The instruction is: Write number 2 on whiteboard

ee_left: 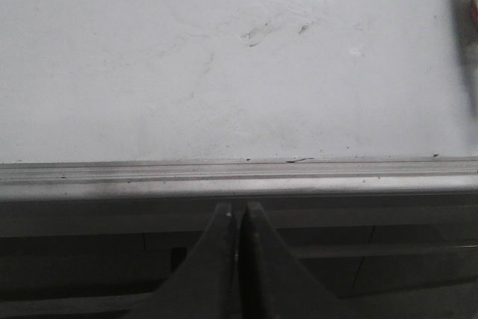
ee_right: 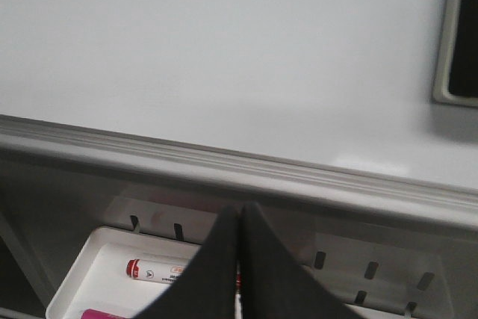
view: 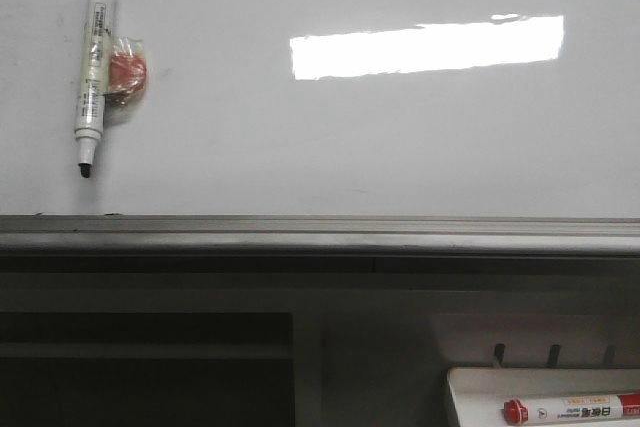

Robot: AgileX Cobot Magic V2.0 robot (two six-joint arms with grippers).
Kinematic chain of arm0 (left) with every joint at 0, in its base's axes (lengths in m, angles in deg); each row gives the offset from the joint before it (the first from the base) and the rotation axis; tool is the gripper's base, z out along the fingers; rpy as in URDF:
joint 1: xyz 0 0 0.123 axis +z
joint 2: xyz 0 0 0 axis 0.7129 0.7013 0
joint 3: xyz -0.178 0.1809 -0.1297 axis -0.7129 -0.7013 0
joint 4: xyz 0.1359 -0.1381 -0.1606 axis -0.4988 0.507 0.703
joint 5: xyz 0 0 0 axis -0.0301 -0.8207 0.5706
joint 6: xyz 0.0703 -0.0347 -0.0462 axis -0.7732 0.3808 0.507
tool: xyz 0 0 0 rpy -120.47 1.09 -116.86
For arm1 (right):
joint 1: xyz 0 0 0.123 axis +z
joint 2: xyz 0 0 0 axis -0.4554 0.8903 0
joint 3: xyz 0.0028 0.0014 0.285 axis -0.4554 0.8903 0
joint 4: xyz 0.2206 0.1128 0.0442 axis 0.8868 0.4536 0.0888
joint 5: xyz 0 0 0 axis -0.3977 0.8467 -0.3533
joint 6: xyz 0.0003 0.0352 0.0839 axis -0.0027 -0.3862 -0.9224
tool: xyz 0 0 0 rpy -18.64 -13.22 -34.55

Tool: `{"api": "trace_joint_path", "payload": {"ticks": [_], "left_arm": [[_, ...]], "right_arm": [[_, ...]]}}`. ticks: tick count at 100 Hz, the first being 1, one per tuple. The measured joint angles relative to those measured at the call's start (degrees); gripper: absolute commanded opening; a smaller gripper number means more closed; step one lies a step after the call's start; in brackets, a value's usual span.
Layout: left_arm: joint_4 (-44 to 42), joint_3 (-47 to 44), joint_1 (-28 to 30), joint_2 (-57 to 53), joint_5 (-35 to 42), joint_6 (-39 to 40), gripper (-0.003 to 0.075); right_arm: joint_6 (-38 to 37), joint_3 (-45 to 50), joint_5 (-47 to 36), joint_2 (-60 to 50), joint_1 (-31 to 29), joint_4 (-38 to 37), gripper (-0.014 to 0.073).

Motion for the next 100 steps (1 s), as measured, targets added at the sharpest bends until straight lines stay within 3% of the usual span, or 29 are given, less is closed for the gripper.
{"api": "trace_joint_path", "payload": {"ticks": [19,32,52,71,89,100], "left_arm": [[0.0,0.0,0.0,0.0,0.0,0.0,-0.0020],[3.5,0.0,0.0,0.0,2.3,0.0,-0.0020],[30.4,0.0,0.0,0.0,12.2,0.3,-0.0020],[45.9,0.0,0.0,0.0,14.6,0.3,-0.0020],[42.3,2.3,0.0,0.0,9.9,0.0,-0.0020],[32.7,8.8,0.0,0.1,3.5,0.0,0.0010]], "right_arm": [[0.0,0.0,-4.4,0.0,0.0,0.0,-0.0078],[-0.9,0.0,-14.8,0.0,0.0,5.7,-0.0078],[-3.6,0.0,-23.7,0.0,0.0,21.7,-0.0078],[-5.0,0.0,-24.2,0.0,0.0,31.7,-0.0078],[-5.5,-2.6,-19.2,0.0,0.0,33.0,-0.0068],[-5.5,-7.7,-13.5,0.0,0.0,28.9,0.0033]]}}
